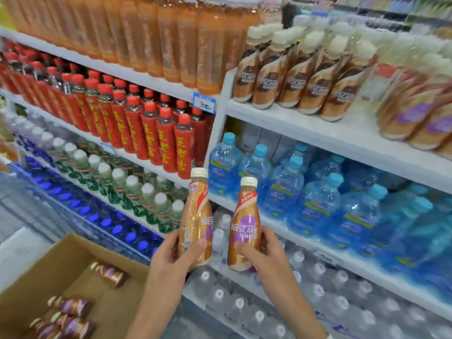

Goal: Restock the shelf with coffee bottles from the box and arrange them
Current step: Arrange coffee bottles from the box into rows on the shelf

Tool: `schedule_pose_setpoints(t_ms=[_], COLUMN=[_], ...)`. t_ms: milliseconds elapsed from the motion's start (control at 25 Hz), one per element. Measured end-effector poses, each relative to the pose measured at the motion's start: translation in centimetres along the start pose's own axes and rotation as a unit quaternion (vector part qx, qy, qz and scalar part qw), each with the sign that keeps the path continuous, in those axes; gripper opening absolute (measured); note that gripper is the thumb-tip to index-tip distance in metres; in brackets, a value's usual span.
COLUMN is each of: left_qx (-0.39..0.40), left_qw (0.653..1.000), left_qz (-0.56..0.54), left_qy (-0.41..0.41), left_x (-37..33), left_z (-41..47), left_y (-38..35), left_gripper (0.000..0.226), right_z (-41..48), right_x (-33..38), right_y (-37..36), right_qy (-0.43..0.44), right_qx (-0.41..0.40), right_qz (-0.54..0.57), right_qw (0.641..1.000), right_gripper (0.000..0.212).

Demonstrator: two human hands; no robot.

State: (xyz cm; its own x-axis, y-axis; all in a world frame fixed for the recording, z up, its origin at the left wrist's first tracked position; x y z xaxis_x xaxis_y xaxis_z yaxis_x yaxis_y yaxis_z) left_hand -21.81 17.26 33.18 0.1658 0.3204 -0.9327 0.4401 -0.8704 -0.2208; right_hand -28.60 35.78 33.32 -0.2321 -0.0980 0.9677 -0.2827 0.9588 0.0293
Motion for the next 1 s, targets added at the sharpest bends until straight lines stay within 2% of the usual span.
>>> schedule_pose_setpoints(t_ms=[80,160,280,480,520,680,840,1000], left_qx=[0.036,0.065,0.112,0.165,0.177,0.213,0.199,0.213], left_qw=[0.999,0.998,0.994,0.985,0.982,0.965,0.950,0.925], left_qz=[0.006,0.011,0.015,-0.004,-0.005,0.042,0.080,0.166], left_qy=[0.004,0.002,-0.005,-0.049,-0.062,-0.149,-0.227,-0.266], left_x=[0.4,1.1,2.0,1.6,1.0,-2.8,-6.5,-7.7], left_z=[0.3,0.2,-0.6,-2.3,-2.8,-4.1,-3.2,-1.0], left_y=[-5.5,-11.1,-20.0,-33.2,-35.6,-44.3,-51.2,-56.0], left_gripper=[0.038,0.048,0.054,0.090,0.090,0.054,0.060,0.066], right_z=[-0.9,-1.9,-3.6,-5.8,-6.2,-7.1,-6.3,-4.2], right_x=[0.9,1.7,3.6,7.3,8.1,12.4,16.5,18.6], right_y=[5.5,11.3,19.9,33.6,36.2,44.3,49.7,51.9], right_qy=[0.014,0.030,0.055,0.118,0.131,0.188,0.240,0.247], right_qx=[-0.041,-0.078,-0.115,-0.174,-0.190,-0.244,-0.295,-0.290], right_qz=[0.008,0.017,0.020,0.019,0.020,0.020,-0.013,-0.034], right_qw=[0.999,0.996,0.992,0.977,0.973,0.951,0.925,0.924], right_gripper=[0.028,0.028,0.041,0.032,0.032,0.044,0.054,0.063])
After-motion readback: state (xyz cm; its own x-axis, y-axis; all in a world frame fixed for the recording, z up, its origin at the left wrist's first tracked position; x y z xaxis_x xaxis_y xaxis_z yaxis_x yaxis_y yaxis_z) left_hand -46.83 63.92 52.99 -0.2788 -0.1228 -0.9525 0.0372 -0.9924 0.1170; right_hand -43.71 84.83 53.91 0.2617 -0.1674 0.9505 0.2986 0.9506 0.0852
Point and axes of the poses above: each hand's wrist, its own z-axis towards the middle knuckle, its own y-axis out of the back of the hand, x = y × z, the point moved 10 cm from there along z, towards the middle knuckle, and after that the axes turned 3 degrees about y, right-handed, at the moved point
